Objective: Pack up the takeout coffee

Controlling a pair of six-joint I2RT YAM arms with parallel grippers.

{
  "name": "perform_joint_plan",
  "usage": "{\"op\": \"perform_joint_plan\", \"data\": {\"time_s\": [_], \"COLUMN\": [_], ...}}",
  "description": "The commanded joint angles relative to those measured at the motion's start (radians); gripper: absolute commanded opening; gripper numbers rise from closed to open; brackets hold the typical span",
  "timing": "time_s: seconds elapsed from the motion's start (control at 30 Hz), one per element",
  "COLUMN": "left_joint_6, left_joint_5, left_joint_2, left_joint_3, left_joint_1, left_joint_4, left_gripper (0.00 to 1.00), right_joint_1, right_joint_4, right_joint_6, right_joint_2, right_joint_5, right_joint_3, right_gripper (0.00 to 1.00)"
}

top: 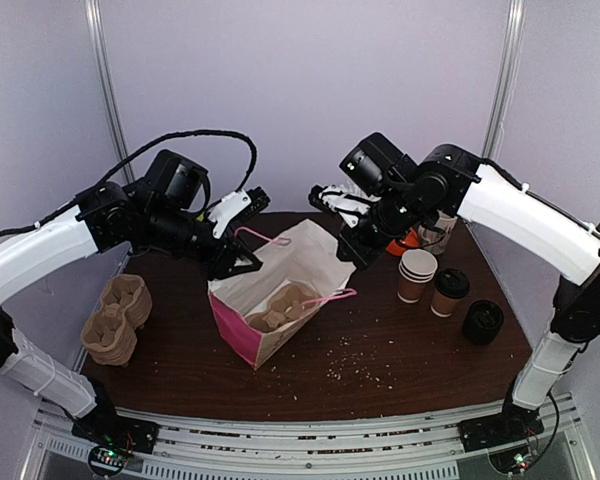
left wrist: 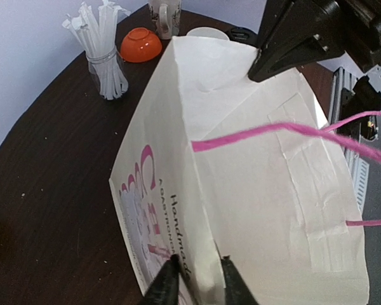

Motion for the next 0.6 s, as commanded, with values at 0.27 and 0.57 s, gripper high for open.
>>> {"op": "perform_joint_plan", "data": {"time_s": [0.27, 0.57], "left_joint_6": [-0.042, -0.131], "left_joint_5": [-0.03, -0.152], "left_joint_2": [0.002, -0.042], "left_joint_3": [0.021, -0.005], "left_joint_1": [-0.002, -0.002], "left_joint_4": [0.053, 0.144], "left_gripper": [0.0, 0.0], "right_joint_1": [-0.027, -0.207], "right_joint_4": [0.048, 0.267], "right_joint_6": [0.066, 0.233], "right_joint_2": [-0.042, -0.384], "right_joint_5": [-0.016, 0.243], "right_joint_3": [-0.012, -0.339], "right_gripper": [0.68, 0.99]}}
